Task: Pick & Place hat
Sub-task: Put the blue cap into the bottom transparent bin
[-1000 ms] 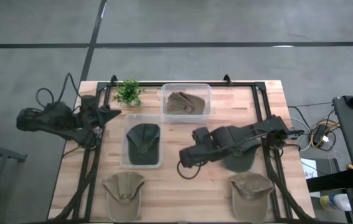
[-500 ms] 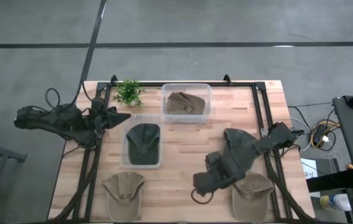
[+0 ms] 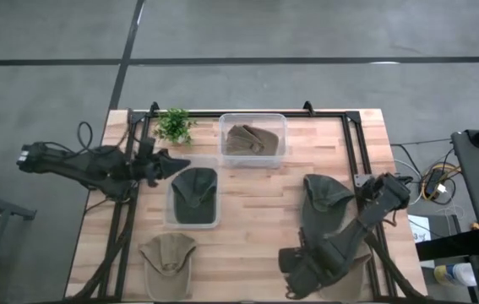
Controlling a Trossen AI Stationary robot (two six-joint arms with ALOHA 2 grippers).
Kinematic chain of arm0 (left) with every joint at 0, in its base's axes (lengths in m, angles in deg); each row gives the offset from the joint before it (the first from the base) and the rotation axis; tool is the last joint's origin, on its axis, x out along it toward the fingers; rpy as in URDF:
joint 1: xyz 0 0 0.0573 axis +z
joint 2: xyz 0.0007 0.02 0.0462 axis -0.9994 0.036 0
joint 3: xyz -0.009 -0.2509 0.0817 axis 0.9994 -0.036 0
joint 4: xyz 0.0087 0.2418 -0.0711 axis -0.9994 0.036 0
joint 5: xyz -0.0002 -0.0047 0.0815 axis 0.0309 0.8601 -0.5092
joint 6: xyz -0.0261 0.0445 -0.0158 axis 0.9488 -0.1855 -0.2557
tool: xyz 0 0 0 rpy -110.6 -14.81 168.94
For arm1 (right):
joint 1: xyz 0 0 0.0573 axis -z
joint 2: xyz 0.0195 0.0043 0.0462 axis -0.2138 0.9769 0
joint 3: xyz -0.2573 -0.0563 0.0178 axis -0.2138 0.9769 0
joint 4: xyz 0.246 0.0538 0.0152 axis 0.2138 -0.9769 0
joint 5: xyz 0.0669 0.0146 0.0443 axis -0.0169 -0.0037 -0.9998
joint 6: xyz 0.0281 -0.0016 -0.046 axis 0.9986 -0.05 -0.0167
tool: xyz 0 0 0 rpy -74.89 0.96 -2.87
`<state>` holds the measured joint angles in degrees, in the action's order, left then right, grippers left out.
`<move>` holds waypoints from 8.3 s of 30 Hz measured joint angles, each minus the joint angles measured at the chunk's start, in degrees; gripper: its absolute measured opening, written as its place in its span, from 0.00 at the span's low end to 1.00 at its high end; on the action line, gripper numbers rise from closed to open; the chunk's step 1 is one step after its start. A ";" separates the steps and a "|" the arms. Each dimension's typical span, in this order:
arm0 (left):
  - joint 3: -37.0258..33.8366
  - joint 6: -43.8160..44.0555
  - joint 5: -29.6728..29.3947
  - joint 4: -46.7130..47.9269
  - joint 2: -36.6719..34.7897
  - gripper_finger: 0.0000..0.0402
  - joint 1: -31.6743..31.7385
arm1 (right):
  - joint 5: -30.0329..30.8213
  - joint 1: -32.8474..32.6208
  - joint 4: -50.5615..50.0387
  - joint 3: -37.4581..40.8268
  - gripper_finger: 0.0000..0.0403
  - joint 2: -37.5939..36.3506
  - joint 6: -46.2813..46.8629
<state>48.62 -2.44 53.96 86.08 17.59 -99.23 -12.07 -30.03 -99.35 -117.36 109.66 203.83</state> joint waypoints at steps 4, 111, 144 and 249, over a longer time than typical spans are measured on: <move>0.00 0.92 2.68 -1.64 0.75 0.02 0.00 | 2.87 -2.07 1.28 1.15 0.43 0.00 2.59; 50.34 -1.79 5.59 35.76 35.15 0.49 1.46 | 2.80 -6.20 15.28 53.95 0.59 -24.52 5.44; 50.29 -0.35 4.25 35.72 35.75 0.49 1.46 | 17.82 -1.46 28.97 66.96 0.24 -26.95 4.33; 50.27 5.47 3.15 43.51 28.46 0.02 2.84 | 56.78 13.38 51.21 19.52 0.39 -34.85 -79.60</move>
<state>98.89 3.02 57.11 129.59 46.05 -96.39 44.70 -16.65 -48.15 -97.85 74.81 124.22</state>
